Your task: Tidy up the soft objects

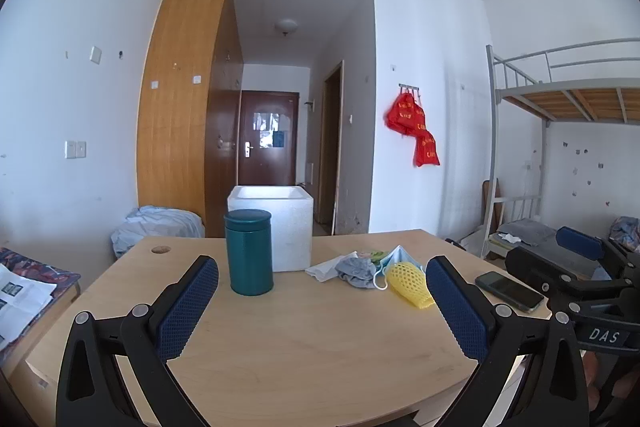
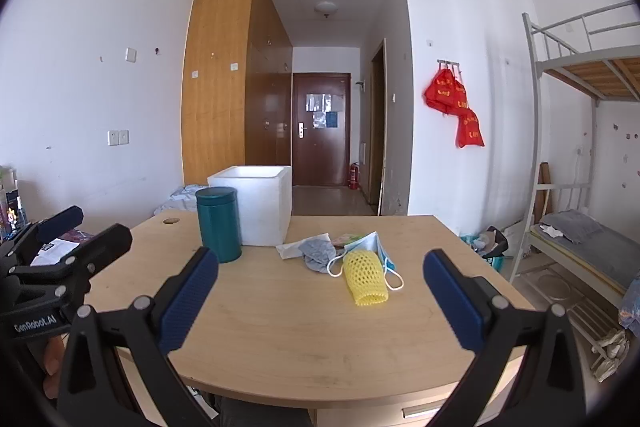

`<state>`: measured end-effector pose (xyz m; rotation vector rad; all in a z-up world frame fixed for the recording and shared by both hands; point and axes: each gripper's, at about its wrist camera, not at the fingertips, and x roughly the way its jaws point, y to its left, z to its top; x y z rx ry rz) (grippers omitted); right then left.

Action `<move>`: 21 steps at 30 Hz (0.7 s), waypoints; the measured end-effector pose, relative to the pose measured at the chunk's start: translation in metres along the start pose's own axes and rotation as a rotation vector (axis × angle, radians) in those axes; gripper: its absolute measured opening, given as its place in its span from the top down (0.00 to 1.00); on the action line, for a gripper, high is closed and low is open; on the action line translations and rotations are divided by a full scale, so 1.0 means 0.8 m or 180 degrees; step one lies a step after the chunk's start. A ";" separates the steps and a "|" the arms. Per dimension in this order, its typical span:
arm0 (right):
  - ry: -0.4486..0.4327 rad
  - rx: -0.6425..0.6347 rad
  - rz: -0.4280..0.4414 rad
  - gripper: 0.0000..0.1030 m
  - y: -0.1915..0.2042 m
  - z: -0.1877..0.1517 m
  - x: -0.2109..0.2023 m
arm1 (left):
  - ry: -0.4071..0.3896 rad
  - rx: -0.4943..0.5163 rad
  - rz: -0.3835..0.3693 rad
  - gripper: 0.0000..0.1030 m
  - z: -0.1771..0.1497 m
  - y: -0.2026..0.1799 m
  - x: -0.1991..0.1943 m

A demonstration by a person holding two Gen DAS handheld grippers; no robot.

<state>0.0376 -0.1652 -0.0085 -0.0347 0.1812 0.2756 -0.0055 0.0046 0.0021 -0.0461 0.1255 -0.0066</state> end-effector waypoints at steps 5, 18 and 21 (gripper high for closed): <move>0.0012 -0.0009 0.0014 0.00 -0.002 0.000 0.000 | 0.0020 0.0035 -0.0007 0.00 -0.002 -0.002 0.001; 0.0026 -0.0016 -0.0001 0.00 0.001 0.000 0.002 | 0.0027 0.0044 0.0006 0.00 -0.003 -0.006 0.001; 0.0033 -0.0006 0.0002 0.00 0.001 -0.001 0.002 | 0.0024 0.0035 0.0018 0.00 -0.003 -0.006 0.001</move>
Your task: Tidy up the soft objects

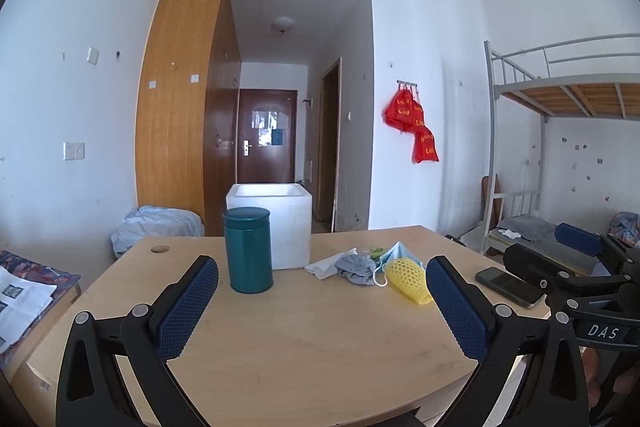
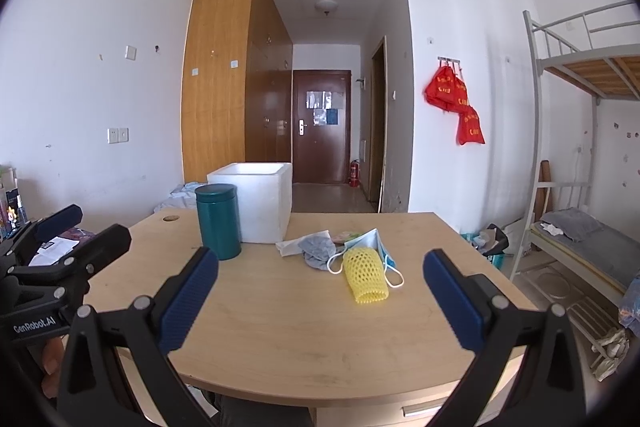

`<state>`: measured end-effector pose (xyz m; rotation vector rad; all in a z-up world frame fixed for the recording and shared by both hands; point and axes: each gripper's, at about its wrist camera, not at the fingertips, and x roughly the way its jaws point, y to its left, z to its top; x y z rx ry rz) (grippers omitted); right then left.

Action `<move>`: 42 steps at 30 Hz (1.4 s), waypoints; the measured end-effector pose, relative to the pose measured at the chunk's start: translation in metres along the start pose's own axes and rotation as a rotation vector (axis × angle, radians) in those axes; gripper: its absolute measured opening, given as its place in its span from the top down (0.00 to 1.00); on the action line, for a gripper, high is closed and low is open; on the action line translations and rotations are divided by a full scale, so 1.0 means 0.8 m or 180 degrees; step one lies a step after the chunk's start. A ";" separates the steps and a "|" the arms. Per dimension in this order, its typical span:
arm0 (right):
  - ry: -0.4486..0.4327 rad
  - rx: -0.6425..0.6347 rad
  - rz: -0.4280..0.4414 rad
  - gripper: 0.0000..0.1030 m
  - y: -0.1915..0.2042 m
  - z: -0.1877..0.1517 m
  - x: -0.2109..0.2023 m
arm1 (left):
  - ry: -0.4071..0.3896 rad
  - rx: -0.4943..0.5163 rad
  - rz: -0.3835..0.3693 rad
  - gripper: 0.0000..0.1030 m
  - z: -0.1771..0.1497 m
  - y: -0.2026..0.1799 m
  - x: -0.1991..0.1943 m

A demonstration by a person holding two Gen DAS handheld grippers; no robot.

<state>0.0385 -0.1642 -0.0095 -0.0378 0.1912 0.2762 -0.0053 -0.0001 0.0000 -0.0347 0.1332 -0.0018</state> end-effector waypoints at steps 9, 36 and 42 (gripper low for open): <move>0.0013 0.0008 -0.0003 0.00 -0.002 -0.001 0.002 | 0.0003 -0.0007 -0.0002 0.00 -0.002 0.001 0.001; 0.0016 0.0014 -0.0006 0.00 -0.003 -0.003 0.004 | 0.0007 0.0010 -0.0020 0.00 -0.003 0.004 0.001; 0.0029 0.0022 -0.0010 0.00 -0.003 -0.003 0.006 | 0.0023 -0.0003 -0.0037 0.00 -0.003 0.001 0.002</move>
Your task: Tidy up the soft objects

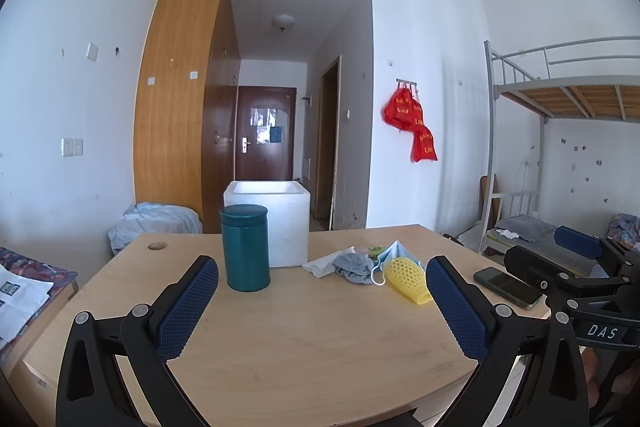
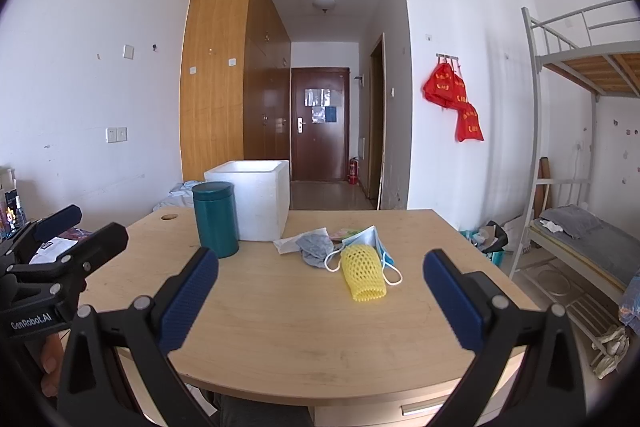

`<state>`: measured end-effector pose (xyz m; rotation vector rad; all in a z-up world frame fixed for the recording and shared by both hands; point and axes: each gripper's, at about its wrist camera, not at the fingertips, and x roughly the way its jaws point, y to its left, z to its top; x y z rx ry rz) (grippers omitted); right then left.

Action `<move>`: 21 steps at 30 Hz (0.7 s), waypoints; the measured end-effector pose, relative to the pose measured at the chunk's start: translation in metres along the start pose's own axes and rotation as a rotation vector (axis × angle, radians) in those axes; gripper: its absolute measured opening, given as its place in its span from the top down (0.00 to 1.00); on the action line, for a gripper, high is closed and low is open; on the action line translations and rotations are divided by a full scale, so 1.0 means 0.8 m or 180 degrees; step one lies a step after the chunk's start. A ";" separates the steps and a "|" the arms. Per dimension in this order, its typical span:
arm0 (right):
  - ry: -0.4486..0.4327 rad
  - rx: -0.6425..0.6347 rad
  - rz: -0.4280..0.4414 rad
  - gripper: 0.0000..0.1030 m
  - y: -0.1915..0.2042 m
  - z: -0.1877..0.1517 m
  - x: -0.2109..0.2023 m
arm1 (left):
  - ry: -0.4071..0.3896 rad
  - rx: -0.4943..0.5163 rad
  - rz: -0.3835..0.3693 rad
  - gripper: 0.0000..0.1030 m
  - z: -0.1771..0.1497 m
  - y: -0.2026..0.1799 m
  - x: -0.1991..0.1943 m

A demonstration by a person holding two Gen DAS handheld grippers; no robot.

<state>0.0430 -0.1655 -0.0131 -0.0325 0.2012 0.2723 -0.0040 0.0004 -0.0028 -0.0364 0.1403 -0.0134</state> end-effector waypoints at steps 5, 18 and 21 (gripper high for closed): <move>0.0020 0.0005 -0.0003 0.00 -0.002 0.001 0.004 | 0.0013 0.0009 -0.0007 0.00 0.000 -0.006 0.003; 0.0129 0.0025 -0.0008 0.00 -0.011 0.012 0.033 | 0.0126 -0.0025 -0.0029 0.00 0.012 -0.001 0.036; 0.0157 0.0035 -0.0003 0.00 -0.013 0.017 0.046 | 0.0155 -0.0044 -0.0026 0.00 0.018 0.003 0.050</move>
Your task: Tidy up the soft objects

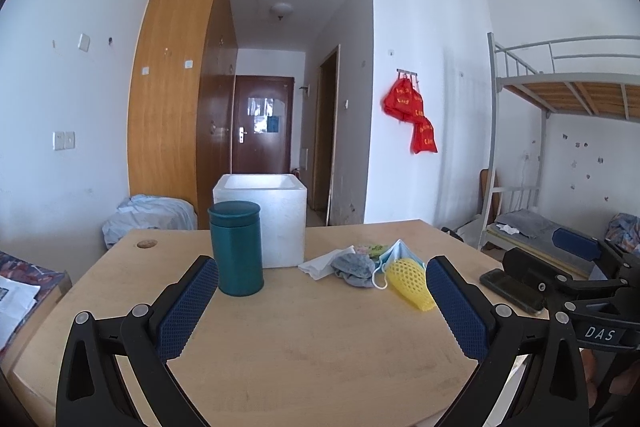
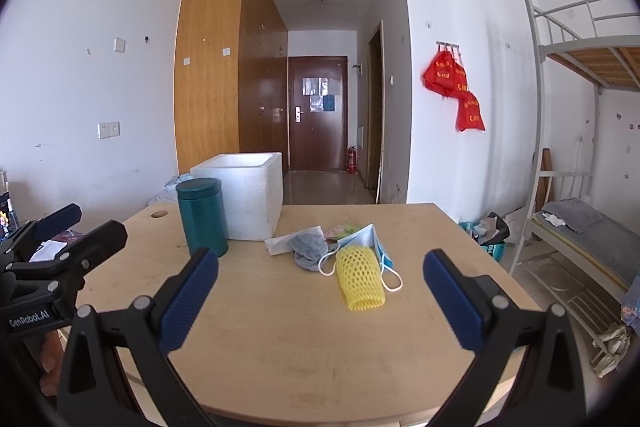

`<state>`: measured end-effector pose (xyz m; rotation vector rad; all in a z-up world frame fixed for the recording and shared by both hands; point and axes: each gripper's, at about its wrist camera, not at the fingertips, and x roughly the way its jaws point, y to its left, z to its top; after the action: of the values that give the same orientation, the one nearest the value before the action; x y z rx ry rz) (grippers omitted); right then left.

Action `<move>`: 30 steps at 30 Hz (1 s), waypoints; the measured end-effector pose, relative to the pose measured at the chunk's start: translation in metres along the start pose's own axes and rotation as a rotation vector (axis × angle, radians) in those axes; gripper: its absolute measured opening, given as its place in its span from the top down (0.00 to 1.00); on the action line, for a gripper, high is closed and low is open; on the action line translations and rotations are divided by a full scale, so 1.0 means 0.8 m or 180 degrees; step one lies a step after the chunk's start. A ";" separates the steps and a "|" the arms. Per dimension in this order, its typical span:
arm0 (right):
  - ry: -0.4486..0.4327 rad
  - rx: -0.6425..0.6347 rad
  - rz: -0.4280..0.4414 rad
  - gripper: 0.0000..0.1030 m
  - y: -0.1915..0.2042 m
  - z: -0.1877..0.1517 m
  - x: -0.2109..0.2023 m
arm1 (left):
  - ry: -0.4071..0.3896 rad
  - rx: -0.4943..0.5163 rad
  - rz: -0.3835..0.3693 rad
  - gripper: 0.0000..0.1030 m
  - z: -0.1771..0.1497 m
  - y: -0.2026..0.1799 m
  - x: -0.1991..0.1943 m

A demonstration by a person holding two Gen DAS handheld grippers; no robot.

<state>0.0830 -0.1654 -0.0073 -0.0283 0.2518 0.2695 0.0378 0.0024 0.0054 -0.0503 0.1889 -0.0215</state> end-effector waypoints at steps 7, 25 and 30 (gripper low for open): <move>0.0104 -0.0010 0.0021 0.00 -0.003 0.009 0.031 | 0.0081 -0.0021 -0.0011 0.00 0.009 0.006 0.030; 0.0648 0.0119 -0.0049 0.00 -0.041 0.001 0.130 | 0.0559 0.0029 -0.0132 0.00 0.011 0.003 0.143; 0.0816 0.0155 -0.0066 0.00 -0.051 -0.002 0.159 | 0.0712 0.0067 -0.0171 0.00 0.010 -0.003 0.179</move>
<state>0.2122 -0.1722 -0.0406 -0.0171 0.5125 0.2387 0.1800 -0.0037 -0.0132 -0.0319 0.4109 -0.0828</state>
